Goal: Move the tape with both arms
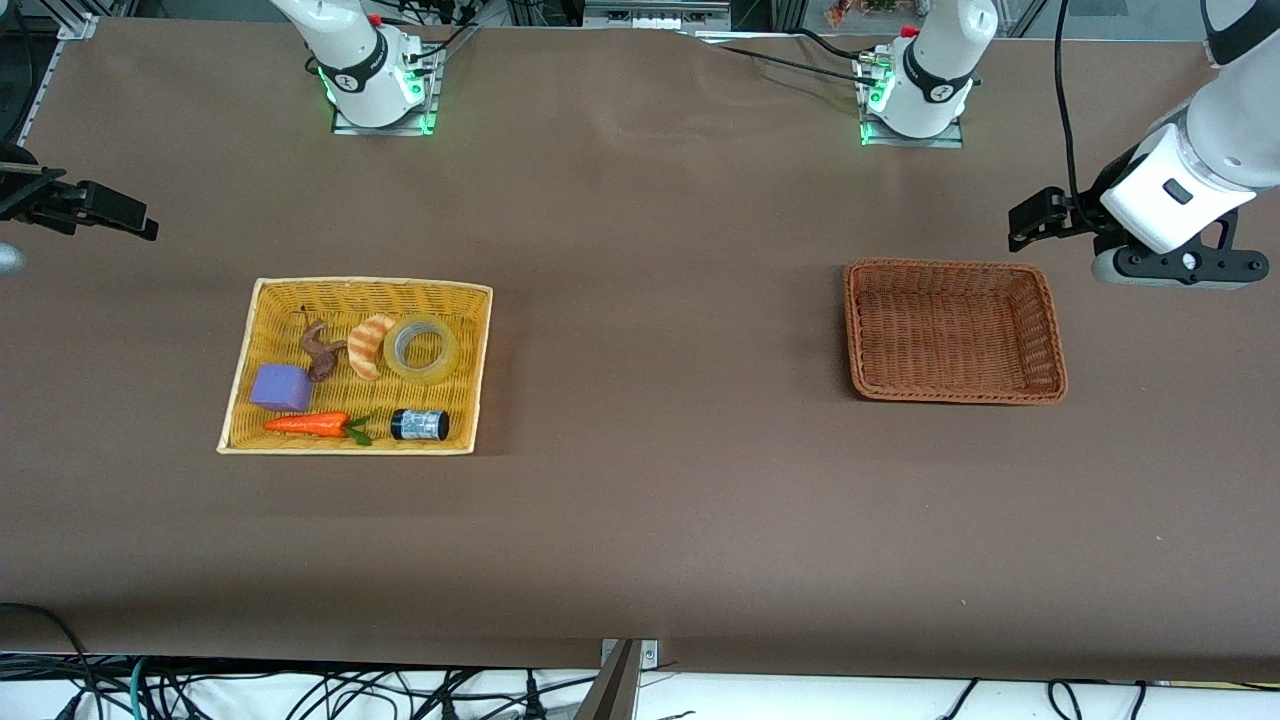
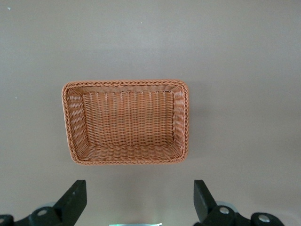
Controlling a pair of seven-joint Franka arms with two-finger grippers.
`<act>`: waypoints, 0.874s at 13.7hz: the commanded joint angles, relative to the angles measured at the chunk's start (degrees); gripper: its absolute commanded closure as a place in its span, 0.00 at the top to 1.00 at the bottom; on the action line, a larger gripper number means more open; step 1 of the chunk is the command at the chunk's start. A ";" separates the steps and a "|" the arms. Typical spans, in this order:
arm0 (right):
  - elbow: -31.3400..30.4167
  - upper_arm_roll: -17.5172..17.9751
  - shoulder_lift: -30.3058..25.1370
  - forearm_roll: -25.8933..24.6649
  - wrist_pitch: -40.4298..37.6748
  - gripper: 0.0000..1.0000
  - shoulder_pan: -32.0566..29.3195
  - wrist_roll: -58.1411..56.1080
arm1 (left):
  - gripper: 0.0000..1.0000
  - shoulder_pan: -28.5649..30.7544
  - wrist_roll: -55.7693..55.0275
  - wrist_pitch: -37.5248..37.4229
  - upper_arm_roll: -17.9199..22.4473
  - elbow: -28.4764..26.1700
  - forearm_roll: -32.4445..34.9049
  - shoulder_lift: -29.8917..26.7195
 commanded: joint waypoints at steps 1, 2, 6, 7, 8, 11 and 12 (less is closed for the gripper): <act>1.15 0.63 0.23 -0.68 -0.76 1.00 -0.73 -1.64 | 1.00 -0.24 0.56 -1.02 -0.03 1.60 0.16 0.38; 1.15 0.63 0.23 -0.50 -1.20 1.00 -0.65 -1.47 | 1.00 -0.24 0.47 -0.85 -0.03 1.60 0.16 0.55; 1.15 0.72 0.23 -0.59 -1.21 1.00 -0.65 -1.47 | 1.00 -0.33 0.56 -1.11 -0.12 1.51 0.16 0.38; 1.15 0.72 0.32 -0.59 -1.21 1.00 -0.65 -1.56 | 1.00 -0.33 0.56 -1.11 -0.12 1.60 0.16 0.38; 1.15 0.72 0.23 -0.59 -1.21 1.00 -0.65 -1.47 | 1.00 -0.33 0.47 -1.20 -0.12 1.51 0.16 0.38; 1.15 0.72 0.23 -0.50 -1.21 1.00 -0.56 -1.38 | 1.00 -0.24 0.47 -1.37 -0.03 1.51 0.16 0.29; 1.15 0.72 0.23 -0.50 -1.21 1.00 -0.56 -1.38 | 1.00 -0.33 0.47 -1.37 -0.12 1.60 0.16 0.29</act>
